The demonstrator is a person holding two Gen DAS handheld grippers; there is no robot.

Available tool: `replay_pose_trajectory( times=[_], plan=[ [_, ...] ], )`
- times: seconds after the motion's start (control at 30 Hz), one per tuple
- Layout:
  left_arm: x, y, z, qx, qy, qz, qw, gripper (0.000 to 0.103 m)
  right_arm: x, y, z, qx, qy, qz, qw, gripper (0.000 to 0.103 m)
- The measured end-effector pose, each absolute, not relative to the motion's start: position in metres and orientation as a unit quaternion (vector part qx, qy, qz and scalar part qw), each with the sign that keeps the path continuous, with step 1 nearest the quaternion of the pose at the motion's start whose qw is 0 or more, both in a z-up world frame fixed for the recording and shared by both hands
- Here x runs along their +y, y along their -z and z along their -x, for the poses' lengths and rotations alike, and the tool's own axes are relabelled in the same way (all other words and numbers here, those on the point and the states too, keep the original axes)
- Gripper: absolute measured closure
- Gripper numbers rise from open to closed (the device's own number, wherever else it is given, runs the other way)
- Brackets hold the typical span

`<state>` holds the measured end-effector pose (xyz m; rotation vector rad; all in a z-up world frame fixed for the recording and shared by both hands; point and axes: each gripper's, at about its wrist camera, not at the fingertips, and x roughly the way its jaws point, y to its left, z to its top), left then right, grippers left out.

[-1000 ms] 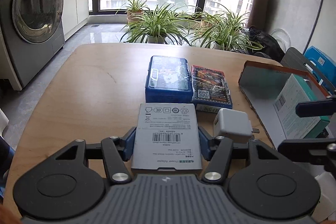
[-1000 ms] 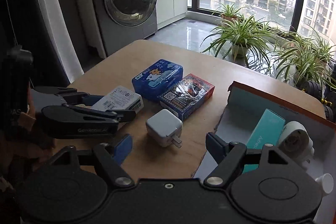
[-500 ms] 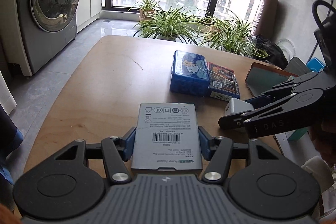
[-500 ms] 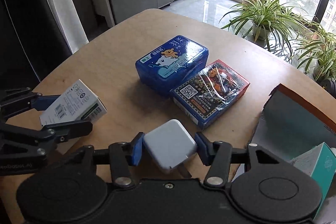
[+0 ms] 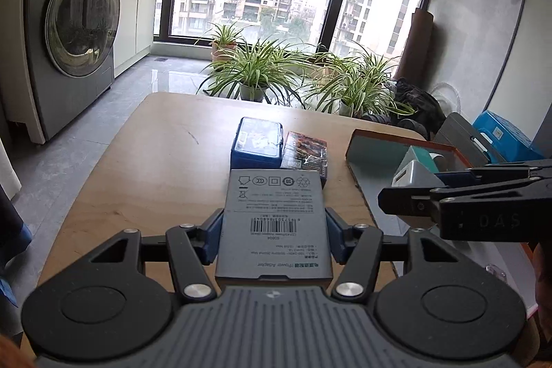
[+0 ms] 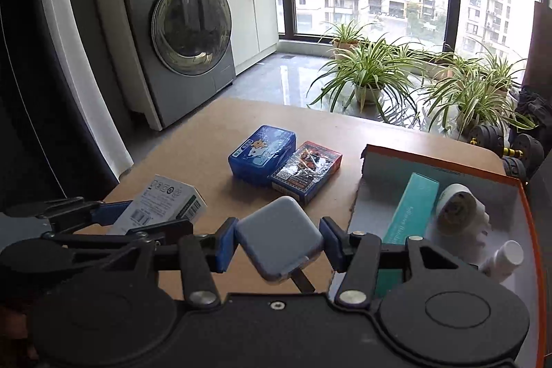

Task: Organize rigid objects
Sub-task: 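Carry the white box and cube charger over the grey tray with both grippers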

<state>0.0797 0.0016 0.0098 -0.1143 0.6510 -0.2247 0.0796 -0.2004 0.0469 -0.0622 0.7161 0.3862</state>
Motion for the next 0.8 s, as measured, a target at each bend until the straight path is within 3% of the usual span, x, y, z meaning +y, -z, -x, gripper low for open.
replay_pose_trajectory(
  times=[0.3,0.8],
  plan=[
    [-0.045,-0.024,-0.046,0.305,0.147,0.053,0.939,0.043,-0.246,-0.069,-0.023,0.306,-0.133,0.001,0.943,0.04],
    [-0.112,-0.023,-0.014,0.286,0.192,0.005,0.939,0.043,-0.326,-0.061,0.032,0.278,-0.065,-0.052,0.957,0.04]
  ],
)
